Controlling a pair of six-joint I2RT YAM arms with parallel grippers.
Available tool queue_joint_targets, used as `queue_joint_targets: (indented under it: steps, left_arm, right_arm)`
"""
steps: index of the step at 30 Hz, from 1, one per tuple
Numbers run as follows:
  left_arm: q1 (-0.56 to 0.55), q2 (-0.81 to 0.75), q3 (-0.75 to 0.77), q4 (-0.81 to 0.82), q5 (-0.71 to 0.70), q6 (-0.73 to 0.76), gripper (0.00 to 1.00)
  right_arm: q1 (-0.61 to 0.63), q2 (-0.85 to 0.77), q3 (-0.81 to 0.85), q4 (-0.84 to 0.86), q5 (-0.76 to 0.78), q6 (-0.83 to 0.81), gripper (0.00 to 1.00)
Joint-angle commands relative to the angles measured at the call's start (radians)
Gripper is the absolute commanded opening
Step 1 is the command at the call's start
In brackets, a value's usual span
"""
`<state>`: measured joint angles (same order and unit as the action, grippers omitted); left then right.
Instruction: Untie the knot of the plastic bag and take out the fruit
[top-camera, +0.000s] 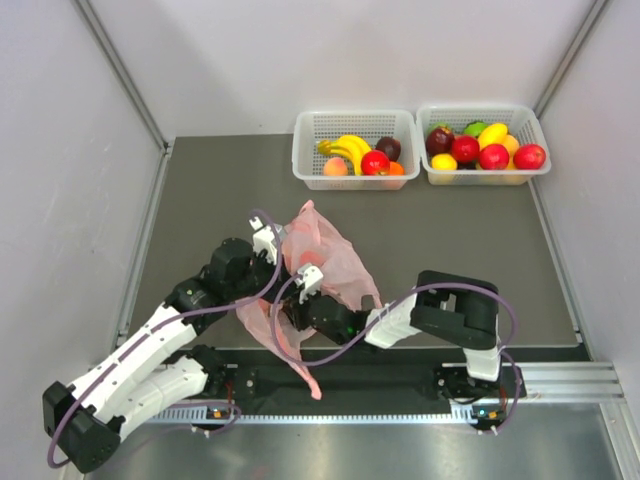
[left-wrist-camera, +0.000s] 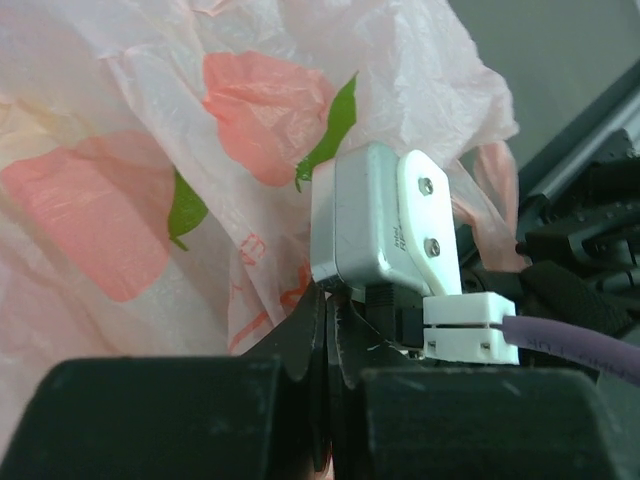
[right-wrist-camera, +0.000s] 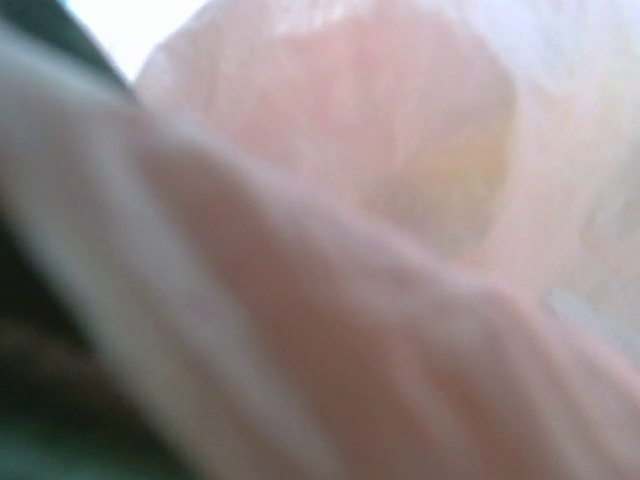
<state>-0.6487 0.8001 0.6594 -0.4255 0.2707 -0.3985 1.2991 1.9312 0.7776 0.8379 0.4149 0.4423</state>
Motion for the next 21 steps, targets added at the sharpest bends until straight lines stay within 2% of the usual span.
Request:
queue_joint_targets:
  steps: [1, 6, 7, 8, 9, 10, 11, 13, 21]
  left_arm:
    - [-0.077, -0.044, 0.026, 0.133, 0.437, -0.036, 0.0]
    - [-0.077, -0.045, 0.039, 0.116, 0.43, -0.028, 0.0]
    - [-0.077, -0.047, 0.042, 0.113, 0.43, -0.03, 0.0]
    - [-0.078, -0.048, 0.043, 0.11, 0.427, -0.028, 0.0]
    - [-0.077, -0.05, 0.048, 0.105, 0.423, -0.028, 0.0]
    - [-0.078, -0.05, 0.054, 0.103, 0.42, -0.034, 0.0]
    - [-0.078, -0.05, 0.054, 0.103, 0.418, -0.037, 0.0]
    - [-0.077, -0.049, 0.062, 0.102, 0.421, -0.042, 0.0]
    - [-0.077, -0.055, 0.101, 0.122, 0.444, -0.083, 0.0]
  right_arm:
    - [-0.064, -0.043, -0.041, -0.109, -0.077, 0.009, 0.18]
    - [-0.047, -0.109, -0.092, -0.102, -0.056, 0.006, 0.07]
    - [-0.038, -0.136, -0.103, -0.094, -0.047, 0.006, 0.07]
    - [-0.037, -0.147, -0.112, -0.086, -0.039, 0.006, 0.2]
    - [-0.034, -0.155, -0.116, -0.083, -0.038, 0.004, 0.37]
    - [-0.031, -0.137, -0.083, -0.118, -0.022, -0.008, 0.71]
    - [-0.031, -0.136, -0.083, -0.118, -0.022, -0.013, 0.77]
    - [-0.029, -0.112, -0.046, -0.129, -0.022, -0.02, 0.83]
    - [-0.027, -0.011, 0.087, -0.112, -0.019, 0.002, 0.99]
